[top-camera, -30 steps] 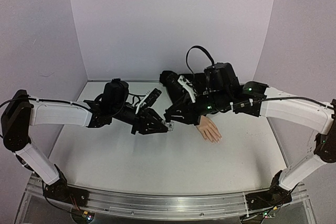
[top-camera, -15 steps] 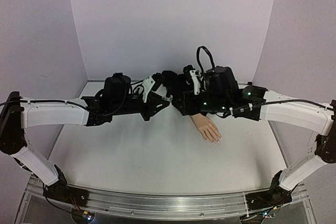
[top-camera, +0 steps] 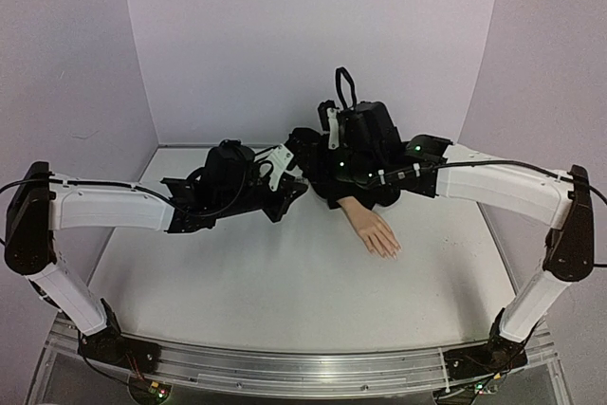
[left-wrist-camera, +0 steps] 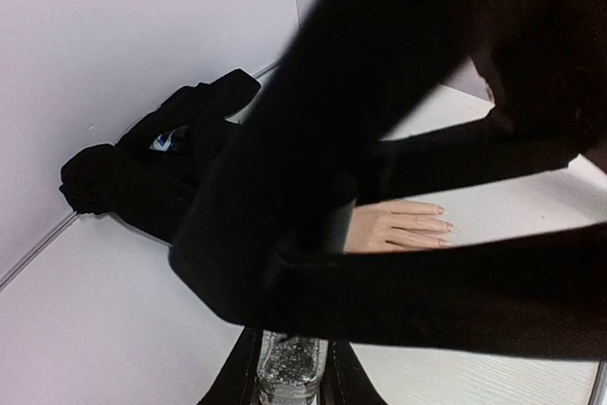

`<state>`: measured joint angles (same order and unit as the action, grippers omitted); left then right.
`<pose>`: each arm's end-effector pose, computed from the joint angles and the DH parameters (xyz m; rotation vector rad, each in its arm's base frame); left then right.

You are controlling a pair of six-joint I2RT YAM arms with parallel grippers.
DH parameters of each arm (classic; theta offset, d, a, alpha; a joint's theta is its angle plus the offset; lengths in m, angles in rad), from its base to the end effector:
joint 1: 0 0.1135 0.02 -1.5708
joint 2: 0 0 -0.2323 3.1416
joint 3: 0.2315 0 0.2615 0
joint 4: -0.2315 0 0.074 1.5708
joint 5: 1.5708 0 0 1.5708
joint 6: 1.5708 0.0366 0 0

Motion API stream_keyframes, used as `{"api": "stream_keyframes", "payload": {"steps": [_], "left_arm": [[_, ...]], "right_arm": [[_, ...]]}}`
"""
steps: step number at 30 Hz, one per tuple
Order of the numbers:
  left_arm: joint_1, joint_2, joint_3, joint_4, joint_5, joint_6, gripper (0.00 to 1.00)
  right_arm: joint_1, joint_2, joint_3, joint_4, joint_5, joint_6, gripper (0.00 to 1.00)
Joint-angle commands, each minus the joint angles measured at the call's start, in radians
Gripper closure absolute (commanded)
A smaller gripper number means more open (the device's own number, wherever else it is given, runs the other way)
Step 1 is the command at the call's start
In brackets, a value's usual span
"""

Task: Paint the nails

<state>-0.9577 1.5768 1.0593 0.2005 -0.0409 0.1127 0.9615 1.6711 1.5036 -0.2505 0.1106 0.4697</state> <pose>0.2183 -0.3077 0.2376 0.9564 1.6689 -0.5354 0.2351 0.3299 0.3166 -0.4334 2.0339 0.7995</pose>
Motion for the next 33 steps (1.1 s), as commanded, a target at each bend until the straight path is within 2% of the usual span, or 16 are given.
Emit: {"api": "stream_keyframes", "payload": {"steps": [1, 5, 7, 9, 10, 11, 15, 17, 19, 22, 24, 25, 28, 30, 31, 33], "left_arm": [[-0.010, -0.010, 0.043, 0.037, -0.020, 0.004, 1.00], [-0.010, -0.019, 0.031, 0.039, 0.000, -0.007, 1.00], [-0.009, -0.028, 0.025, 0.036, 0.040, -0.009, 1.00], [-0.001, -0.048, 0.011, 0.032, 0.151, 0.004, 1.00], [0.008, -0.063, -0.002, 0.027, 0.279, 0.020, 1.00], [0.027, -0.090, -0.020, 0.026, 0.426, 0.032, 1.00], [0.141, -0.152, -0.066, 0.091, 1.098, -0.055, 1.00], [0.178, -0.137, -0.042, 0.104, 1.279, -0.131, 1.00], [0.196, -0.128, -0.019, 0.097, 1.361, -0.177, 1.00], [0.198, -0.137, -0.011, 0.041, 1.287, -0.126, 1.00], [0.198, -0.143, -0.003, 0.000, 1.180, -0.080, 1.00], [0.199, -0.146, -0.001, -0.013, 1.106, -0.071, 1.00], [0.198, -0.156, -0.021, 0.001, 0.810, -0.069, 1.00], [0.196, -0.156, -0.036, 0.015, 0.613, -0.066, 1.00], [0.196, -0.152, -0.038, 0.020, 0.533, -0.068, 1.00], [0.193, -0.139, -0.041, 0.032, 0.411, -0.077, 1.00]], "right_arm": [[0.008, 0.027, 0.053, -0.021, -0.007, 0.010, 0.71], [0.008, 0.033, 0.049, -0.021, -0.015, -0.011, 0.75], [0.007, 0.028, 0.042, -0.020, -0.033, -0.042, 0.86], [0.005, 0.011, 0.025, -0.017, -0.069, -0.100, 0.96], [0.004, 0.000, 0.011, -0.015, -0.111, -0.138, 1.00], [0.002, -0.016, -0.005, -0.013, -0.168, -0.202, 1.00], [-0.020, -0.112, -0.165, -0.003, -0.879, -0.587, 1.00], [-0.020, -0.129, -0.187, -0.014, -0.985, -0.627, 1.00], [-0.020, -0.112, -0.168, -0.043, -1.026, -0.620, 1.00], [-0.020, -0.124, -0.197, -0.023, -0.913, -0.602, 1.00], [-0.021, -0.152, -0.216, 0.013, -0.785, -0.558, 0.94], [-0.021, -0.167, -0.229, 0.034, -0.697, -0.534, 0.87], [-0.020, -0.215, -0.245, 0.066, -0.394, -0.412, 0.50], [-0.021, -0.235, -0.243, 0.064, -0.179, -0.351, 0.30], [-0.020, -0.243, -0.242, 0.058, -0.097, -0.332, 0.18], [-0.022, -0.256, -0.240, 0.050, 0.005, -0.303, 0.02]]}}
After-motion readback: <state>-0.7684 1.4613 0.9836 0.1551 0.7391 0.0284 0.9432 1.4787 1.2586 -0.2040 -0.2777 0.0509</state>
